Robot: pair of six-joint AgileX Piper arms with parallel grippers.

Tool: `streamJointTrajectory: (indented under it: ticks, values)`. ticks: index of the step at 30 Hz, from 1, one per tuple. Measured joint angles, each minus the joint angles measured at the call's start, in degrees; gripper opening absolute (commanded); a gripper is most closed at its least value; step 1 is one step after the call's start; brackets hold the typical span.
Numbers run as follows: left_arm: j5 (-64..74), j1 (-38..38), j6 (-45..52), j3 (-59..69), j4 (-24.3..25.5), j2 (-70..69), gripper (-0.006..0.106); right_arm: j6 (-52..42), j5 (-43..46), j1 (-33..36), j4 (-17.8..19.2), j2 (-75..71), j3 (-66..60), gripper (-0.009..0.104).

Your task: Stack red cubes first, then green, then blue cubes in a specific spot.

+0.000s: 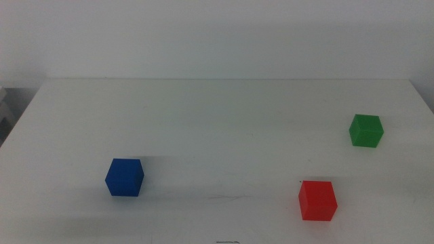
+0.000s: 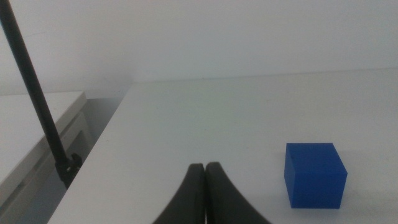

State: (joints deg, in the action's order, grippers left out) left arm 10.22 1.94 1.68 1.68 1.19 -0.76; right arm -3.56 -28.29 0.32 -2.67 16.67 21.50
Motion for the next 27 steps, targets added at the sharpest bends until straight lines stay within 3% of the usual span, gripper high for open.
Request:
streamJointTrajectory:
  ticks: [9, 13, 19, 27]
  values:
    - [0.0, 0.0, 0.0, 0.0, 0.0, 0.0, -0.001, 0.29, -14.83, 6.96, 0.0, 17.57, 18.05, 0.072]
    - [0.0, 0.0, 0.0, 0.0, 0.0, 0.0, -0.001, 8.92, -22.36, 11.6, 0.02, 25.82, 26.05, 0.072]
    - [0.0, 0.0, 0.0, 0.0, 0.0, 0.0, -0.001, 24.33, -33.64, 17.31, 4.01, 38.84, 35.87, 0.072]
    - [0.0, 0.0, 0.0, 0.0, 0.0, 0.0, -0.001, 29.24, -37.04, 24.98, 6.94, 52.77, 44.45, 0.072]
